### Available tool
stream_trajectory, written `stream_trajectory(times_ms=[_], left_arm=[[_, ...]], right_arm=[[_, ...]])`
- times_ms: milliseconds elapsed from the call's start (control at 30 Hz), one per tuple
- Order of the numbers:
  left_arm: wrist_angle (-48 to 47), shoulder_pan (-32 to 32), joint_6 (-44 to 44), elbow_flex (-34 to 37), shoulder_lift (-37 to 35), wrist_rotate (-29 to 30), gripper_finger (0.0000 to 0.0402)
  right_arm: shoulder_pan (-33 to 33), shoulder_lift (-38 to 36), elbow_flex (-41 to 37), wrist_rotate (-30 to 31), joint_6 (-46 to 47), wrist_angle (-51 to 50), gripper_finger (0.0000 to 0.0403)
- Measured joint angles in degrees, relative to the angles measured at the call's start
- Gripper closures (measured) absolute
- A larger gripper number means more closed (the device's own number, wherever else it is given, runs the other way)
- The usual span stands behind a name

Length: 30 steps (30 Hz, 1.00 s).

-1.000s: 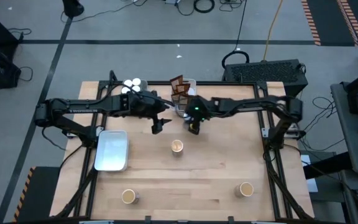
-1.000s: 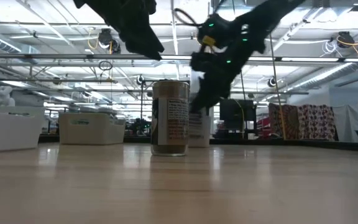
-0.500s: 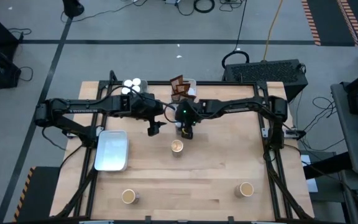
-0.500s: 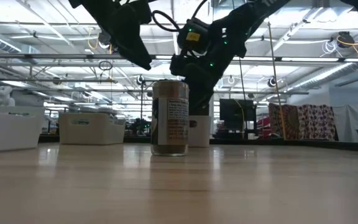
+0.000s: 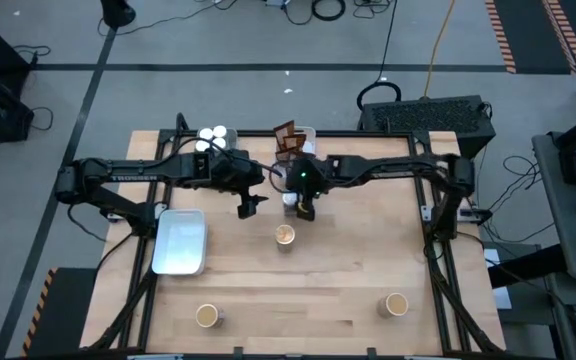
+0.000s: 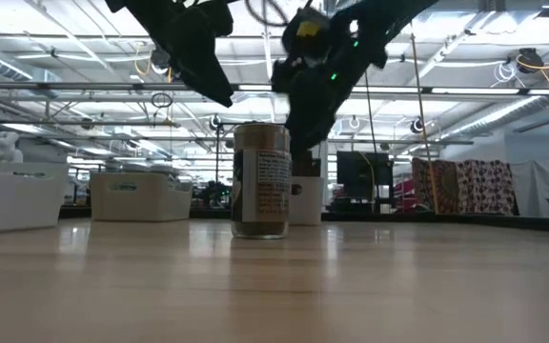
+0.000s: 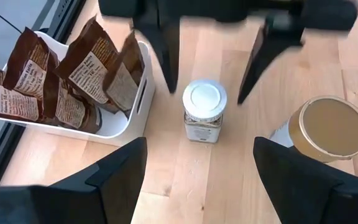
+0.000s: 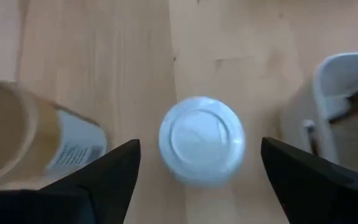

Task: Sort spices by type
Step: Put the white seasoning bottle into the gray bin

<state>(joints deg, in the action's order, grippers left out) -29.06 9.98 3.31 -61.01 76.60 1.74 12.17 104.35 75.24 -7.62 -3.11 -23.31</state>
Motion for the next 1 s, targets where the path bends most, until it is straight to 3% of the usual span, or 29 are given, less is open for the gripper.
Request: stream_trajectory(times_ms=[400, 667, 833, 1000], left_arm=[[5.9, 0.1, 0.0, 0.0, 1.0, 0.0, 0.0105], [11.8, 0.1, 0.4, 0.0, 8.1, -3.2, 0.0105], [18.9, 0.1, 1.6, 0.0, 12.1, -3.4, 0.0105], [21.0, 0.2, 1.6, 0.0, 14.6, -5.5, 0.0105]], right_arm=[[3.0, -14.7, 0.0, 0.6, -0.8, -16.2, 0.0083], [3.1, -24.5, 0.0, 4.9, 1.3, -25.7, 0.0083], [3.1, -30.1, -0.8, 5.1, 3.2, -26.8, 0.0083], [3.1, -36.3, -6.4, 5.1, 6.1, -25.2, 0.0083]])
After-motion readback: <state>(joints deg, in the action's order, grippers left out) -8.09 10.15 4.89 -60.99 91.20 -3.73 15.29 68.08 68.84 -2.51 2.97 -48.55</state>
